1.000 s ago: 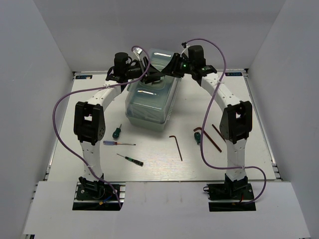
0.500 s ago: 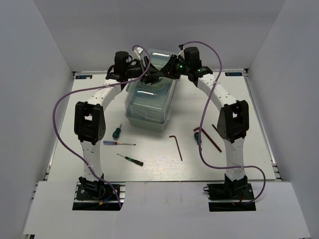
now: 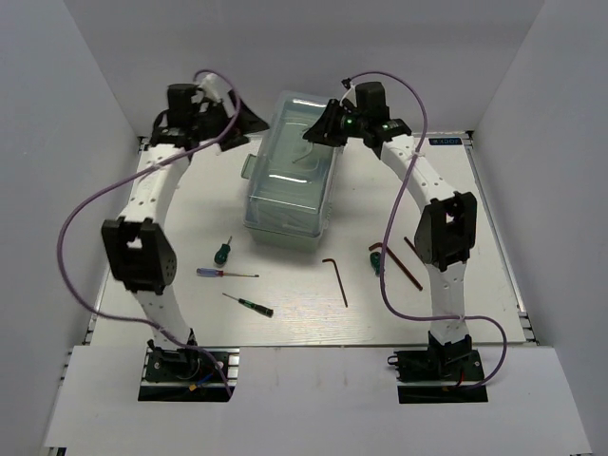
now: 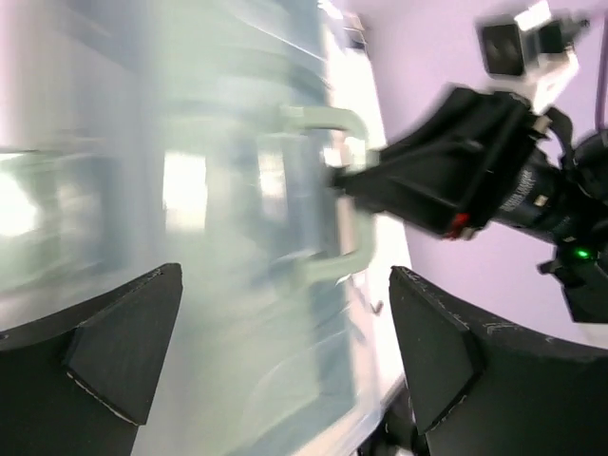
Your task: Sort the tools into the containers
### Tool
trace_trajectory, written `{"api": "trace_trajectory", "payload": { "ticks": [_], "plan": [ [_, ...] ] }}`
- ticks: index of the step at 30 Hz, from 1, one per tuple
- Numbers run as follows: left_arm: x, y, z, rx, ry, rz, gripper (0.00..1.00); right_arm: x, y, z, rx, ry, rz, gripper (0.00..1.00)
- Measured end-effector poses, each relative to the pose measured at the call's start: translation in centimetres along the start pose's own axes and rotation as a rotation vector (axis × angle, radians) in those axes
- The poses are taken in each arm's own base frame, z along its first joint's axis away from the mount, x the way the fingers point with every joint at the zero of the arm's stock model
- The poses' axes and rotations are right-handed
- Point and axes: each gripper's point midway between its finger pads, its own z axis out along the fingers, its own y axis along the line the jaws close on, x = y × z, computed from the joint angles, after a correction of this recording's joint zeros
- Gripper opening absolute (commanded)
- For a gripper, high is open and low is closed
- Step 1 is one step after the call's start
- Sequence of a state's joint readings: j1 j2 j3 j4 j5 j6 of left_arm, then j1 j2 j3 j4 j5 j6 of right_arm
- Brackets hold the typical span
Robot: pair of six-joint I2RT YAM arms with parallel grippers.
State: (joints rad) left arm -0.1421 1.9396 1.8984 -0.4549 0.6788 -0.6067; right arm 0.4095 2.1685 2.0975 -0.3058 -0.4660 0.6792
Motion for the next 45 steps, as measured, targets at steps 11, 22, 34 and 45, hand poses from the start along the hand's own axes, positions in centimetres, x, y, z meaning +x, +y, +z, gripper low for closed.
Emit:
{"api": "trace_trajectory", "payload": {
  "ticks": [11,22,34,45],
  "plan": [
    [1.5,8.0,-7.1,-0.223,-0.131,-0.102,1.00,-1.7,0.1,-5.1,-0.113,0.079,-0.079,0.00],
    [10.8,18.8,-1.4,-0.361,0.132,-0.248,1.00,-1.7,-3.3,-16.0,-0.007,0.110,-0.177,0.00],
    [10.9,14.5,1.2,-0.003,0.135,-0.205,1.00,-1.6,-4.9,-17.5,-0.012,0.120,-0.187,0.00],
    [17.2,11.7,1.5,0.152,0.300,-0.220,0.98,-0.6,-5.4,-15.3,-0.047,0.161,-0.122,0.00]
  ]
}}
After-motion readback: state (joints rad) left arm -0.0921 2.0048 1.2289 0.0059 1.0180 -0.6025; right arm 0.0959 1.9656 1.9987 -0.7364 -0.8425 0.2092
